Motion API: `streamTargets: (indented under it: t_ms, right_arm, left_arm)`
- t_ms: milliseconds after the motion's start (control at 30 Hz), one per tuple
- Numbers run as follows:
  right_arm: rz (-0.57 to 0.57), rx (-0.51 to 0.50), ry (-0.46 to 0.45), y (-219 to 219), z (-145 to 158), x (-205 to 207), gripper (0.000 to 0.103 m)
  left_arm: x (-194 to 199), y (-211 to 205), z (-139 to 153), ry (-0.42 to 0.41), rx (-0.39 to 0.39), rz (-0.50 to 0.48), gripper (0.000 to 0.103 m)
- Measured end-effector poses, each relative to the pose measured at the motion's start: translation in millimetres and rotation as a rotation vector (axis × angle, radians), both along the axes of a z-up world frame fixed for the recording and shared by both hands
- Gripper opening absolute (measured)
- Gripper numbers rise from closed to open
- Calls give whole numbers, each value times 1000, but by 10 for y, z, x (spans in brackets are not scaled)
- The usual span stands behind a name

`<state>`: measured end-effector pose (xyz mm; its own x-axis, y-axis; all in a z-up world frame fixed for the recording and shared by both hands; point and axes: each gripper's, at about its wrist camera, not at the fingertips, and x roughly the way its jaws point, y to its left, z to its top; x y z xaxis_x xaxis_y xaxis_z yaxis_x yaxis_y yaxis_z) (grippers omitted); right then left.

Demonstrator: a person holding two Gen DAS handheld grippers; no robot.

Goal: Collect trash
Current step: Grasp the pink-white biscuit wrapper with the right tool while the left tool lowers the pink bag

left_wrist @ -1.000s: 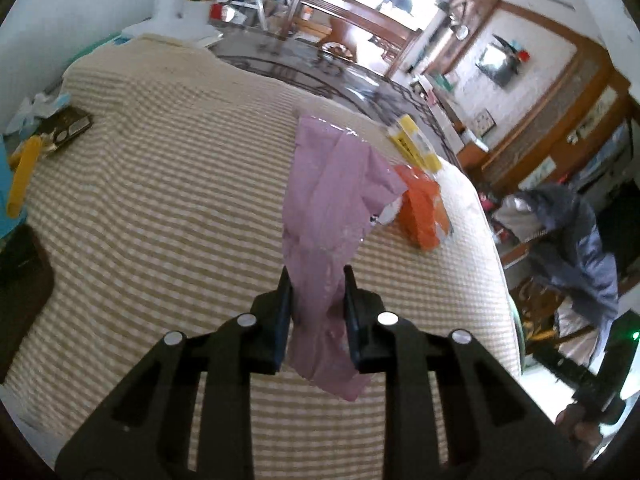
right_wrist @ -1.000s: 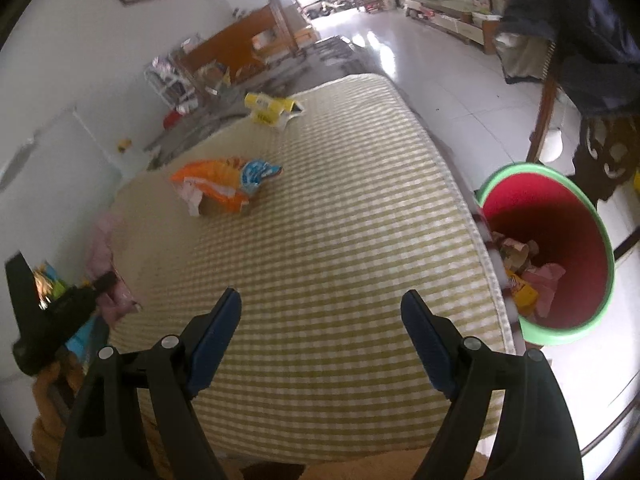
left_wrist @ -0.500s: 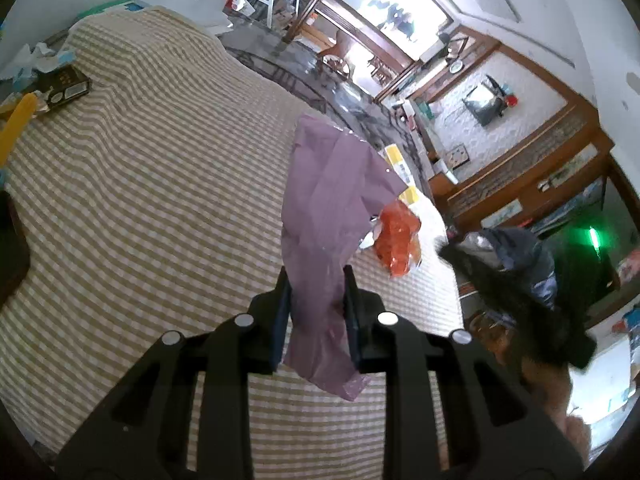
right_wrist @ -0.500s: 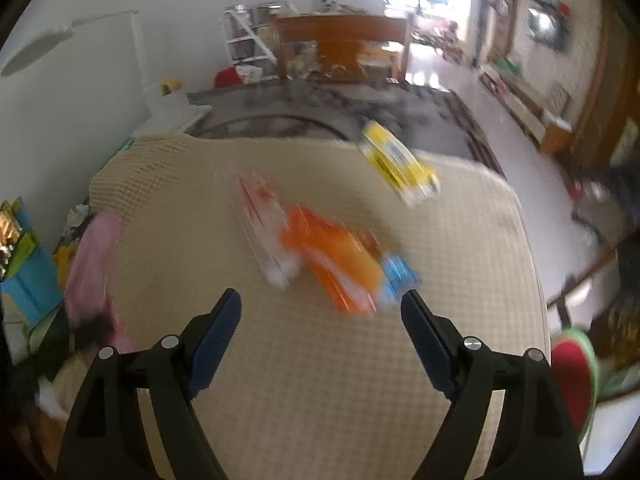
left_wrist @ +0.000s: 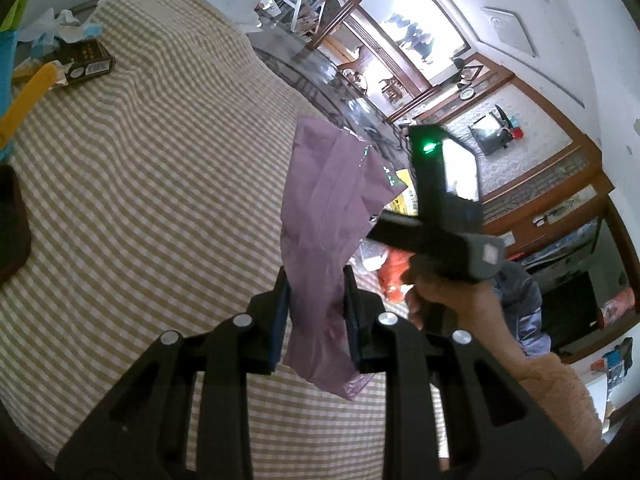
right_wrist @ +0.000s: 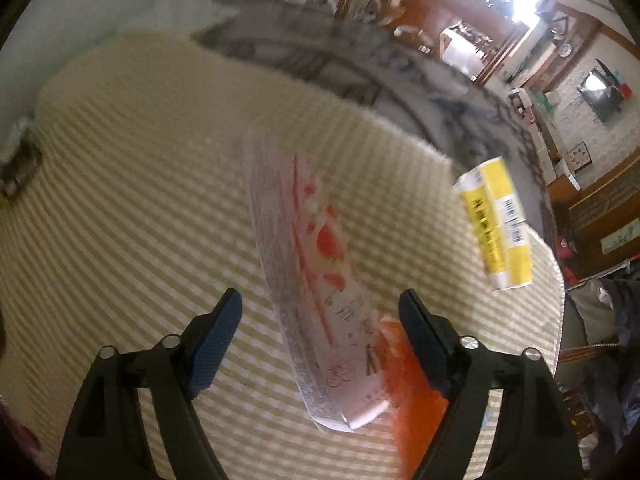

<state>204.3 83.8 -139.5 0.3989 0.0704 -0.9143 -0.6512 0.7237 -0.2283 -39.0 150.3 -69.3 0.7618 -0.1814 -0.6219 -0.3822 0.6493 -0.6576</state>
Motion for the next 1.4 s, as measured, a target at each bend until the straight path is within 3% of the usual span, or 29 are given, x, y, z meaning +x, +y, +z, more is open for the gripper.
streamTargets:
  t_ms: [33, 133, 433, 633, 833, 1000, 1233, 1400]
  right_arm:
    - [0, -9, 13, -15, -41, -5, 47]
    - [1, 45, 40, -105, -38, -18, 43]
    - [-120, 365, 233, -469, 272, -79, 42]
    - [-101, 461, 226, -813, 597, -471, 42]
    - [-89, 495, 230, -1285, 765, -1087, 43]
    - [-104, 425, 192, -1593, 619, -1418, 43]
    - [-184, 359, 201, -1842, 168, -1526, 44]
    - [-167, 372, 189, -1845, 162, -1567, 49]
  left_arm:
    - [8, 1, 4, 0, 2, 0, 23]
    - [23, 11, -2, 3, 1, 4, 23]
    - [33, 12, -28, 16, 7, 8, 23]
    - [46, 17, -61, 30, 2, 11, 23]
    - [95, -47, -86, 48, 17, -12, 23]
    - [201, -222, -152, 92, 36, -80, 24]
    - [369, -463, -326, 189, 103, -164, 24]
    - [494, -608, -454, 264, 159, -209, 34]
